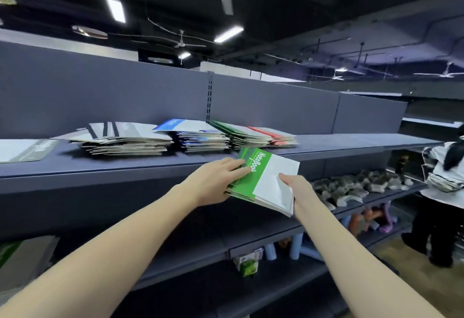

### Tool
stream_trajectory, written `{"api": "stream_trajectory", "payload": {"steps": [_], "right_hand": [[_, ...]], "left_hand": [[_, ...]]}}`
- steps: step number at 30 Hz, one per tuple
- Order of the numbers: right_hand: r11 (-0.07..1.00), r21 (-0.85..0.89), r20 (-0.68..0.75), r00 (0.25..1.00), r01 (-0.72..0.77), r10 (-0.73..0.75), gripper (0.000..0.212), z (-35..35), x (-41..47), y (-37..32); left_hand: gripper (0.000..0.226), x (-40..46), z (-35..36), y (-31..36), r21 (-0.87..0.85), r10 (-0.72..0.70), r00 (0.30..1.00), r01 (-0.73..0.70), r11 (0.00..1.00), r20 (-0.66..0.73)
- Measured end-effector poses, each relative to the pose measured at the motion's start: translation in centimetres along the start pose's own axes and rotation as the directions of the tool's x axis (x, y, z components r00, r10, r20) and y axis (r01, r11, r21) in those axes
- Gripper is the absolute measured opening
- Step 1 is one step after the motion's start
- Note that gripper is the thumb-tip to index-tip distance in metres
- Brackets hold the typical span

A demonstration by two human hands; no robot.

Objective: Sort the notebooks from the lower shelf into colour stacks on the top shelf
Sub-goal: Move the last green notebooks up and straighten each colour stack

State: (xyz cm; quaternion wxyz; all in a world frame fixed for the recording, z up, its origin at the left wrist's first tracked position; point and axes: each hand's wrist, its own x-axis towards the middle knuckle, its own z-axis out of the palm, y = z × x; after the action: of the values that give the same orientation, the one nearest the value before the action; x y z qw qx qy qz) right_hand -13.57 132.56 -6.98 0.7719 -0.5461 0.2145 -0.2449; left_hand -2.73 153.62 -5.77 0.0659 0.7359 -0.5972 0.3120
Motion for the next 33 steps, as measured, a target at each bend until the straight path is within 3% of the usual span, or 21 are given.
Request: {"api": "stream_trajectory", "payload": {"steps": [3,6,12,16,18,20,21,24,26,28,31,33], "right_hand": [[0.999,-0.052,0.073,0.997,0.01,-0.006,0.029,2.0,0.9,-2.7],[0.993,-0.095,0.19,0.981,0.068,-0.049,0.027,4.6,1.9,-4.9],[0.966,-0.255,0.352,0.935,0.048,0.046,0.029,10.5,4.2,-6.4],[0.945,-0.323,0.319,0.945,0.038,0.071,0.032,13.9,6.4,-7.7],[0.872,-0.462,0.226,0.972,0.163,-0.062,0.062,15.4,7.9,-8.8],[0.794,-0.577,0.146,0.981,0.19,-0.129,0.093,16.0,9.4,-10.0],[0.783,-0.592,0.122,0.982,0.189,-0.145,0.089,16.2,10.1,-10.4],[0.783,-0.602,0.107,0.987,0.157,-0.116,0.039,15.8,11.7,-11.2],[0.825,-0.542,0.153,0.984,0.162,-0.093,0.033,15.8,12.9,-11.3],[0.804,-0.558,0.173,0.976,0.206,-0.13,0.031,16.0,14.4,-11.2],[0.634,-0.705,0.155,0.941,0.319,-0.3,0.02,16.0,17.0,-11.7],[0.483,-0.822,0.117,0.919,0.302,-0.376,0.015,15.5,18.7,-12.1]], "left_hand": [[0.071,0.3,-2.1,-2.4,-0.033,-0.057,0.995,0.054,0.998,-0.087],[0.073,0.3,-3.6,-5.4,-0.067,-0.199,0.969,0.191,0.979,-0.148],[0.061,2.0,-5.9,-11.0,0.298,-0.189,0.975,0.217,0.929,-0.12],[0.047,2.2,-5.4,-14.9,0.408,-0.182,0.974,0.221,0.886,-0.132],[0.045,2.5,-4.7,-16.6,0.404,-0.189,0.965,0.248,0.881,-0.181],[0.051,2.9,-4.2,-17.8,0.338,-0.196,0.955,0.265,0.903,-0.225],[0.058,2.9,-4.0,-18.3,0.307,-0.191,0.954,0.258,0.916,-0.232],[0.075,3.6,-3.5,-20.0,0.331,-0.159,0.957,0.235,0.914,-0.241],[0.071,4.4,-3.0,-20.8,0.313,-0.18,0.959,0.243,0.918,-0.218],[0.052,5.2,-2.2,-21.5,0.266,-0.206,0.957,0.256,0.929,-0.204],[0.035,6.3,-1.4,-22.7,0.299,-0.188,0.958,0.248,0.922,-0.215],[0.034,6.4,-1.0,-23.6,0.317,-0.177,0.956,0.247,0.916,-0.235]]}}
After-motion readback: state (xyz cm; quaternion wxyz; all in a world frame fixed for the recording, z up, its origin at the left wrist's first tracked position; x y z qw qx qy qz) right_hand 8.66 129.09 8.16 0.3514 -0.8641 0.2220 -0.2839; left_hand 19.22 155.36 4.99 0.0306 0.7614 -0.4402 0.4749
